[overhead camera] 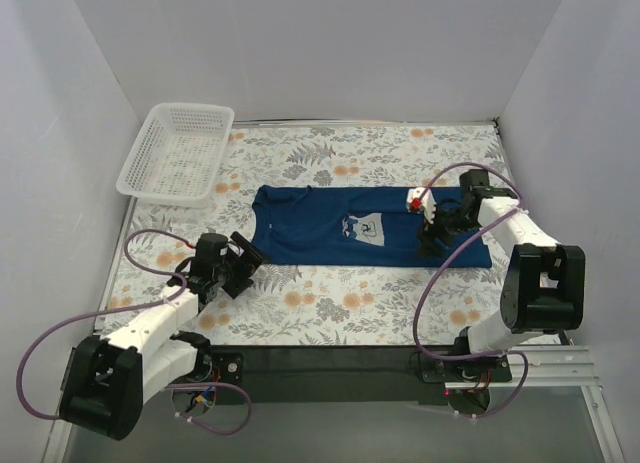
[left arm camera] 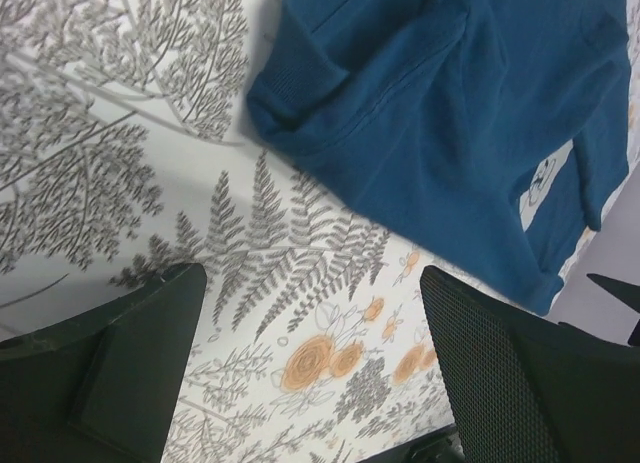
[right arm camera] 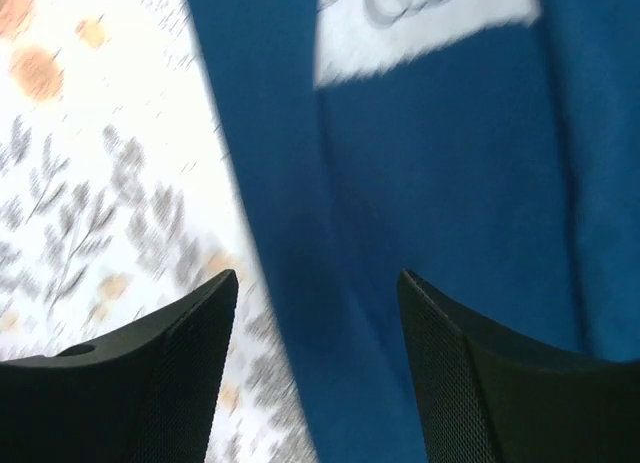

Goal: Fold and stack the t-shirts
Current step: Fold the tshirt

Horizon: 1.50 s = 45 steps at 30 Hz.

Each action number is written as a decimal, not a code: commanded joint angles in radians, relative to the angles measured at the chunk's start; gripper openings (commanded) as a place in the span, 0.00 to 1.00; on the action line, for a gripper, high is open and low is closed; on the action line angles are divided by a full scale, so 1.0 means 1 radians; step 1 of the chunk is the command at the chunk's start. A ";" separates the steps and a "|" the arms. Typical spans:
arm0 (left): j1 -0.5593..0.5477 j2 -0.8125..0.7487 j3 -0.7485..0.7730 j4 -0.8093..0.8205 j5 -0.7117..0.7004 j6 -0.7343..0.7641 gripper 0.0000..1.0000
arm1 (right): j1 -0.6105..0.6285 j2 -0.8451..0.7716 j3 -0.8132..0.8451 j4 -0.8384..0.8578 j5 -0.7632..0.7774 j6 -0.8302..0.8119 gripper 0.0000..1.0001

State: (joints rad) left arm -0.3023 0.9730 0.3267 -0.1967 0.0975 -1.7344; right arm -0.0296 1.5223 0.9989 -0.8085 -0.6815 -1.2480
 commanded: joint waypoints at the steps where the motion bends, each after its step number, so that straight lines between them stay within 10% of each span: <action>1: 0.003 0.075 0.043 0.014 -0.050 -0.025 0.82 | 0.086 0.008 0.041 0.339 0.077 0.304 0.60; 12: 0.002 -0.177 0.040 0.154 0.124 0.332 0.79 | 0.364 0.542 0.766 0.255 -0.056 0.803 0.53; 16: 0.003 0.010 0.159 0.296 0.283 0.397 0.70 | 0.382 0.645 0.900 0.252 -0.231 0.935 0.17; 25: 0.003 0.688 0.626 0.387 0.462 0.411 0.22 | 0.422 0.719 0.830 0.269 -0.159 1.018 0.06; 45: -0.026 1.112 0.960 0.350 0.349 0.355 0.20 | 0.422 0.777 0.748 0.289 -0.014 1.042 0.06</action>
State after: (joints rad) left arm -0.3267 2.0838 1.2343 0.1802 0.5159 -1.3804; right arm 0.3878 2.3035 1.7565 -0.5388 -0.7265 -0.2119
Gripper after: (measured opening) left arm 0.202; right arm 0.063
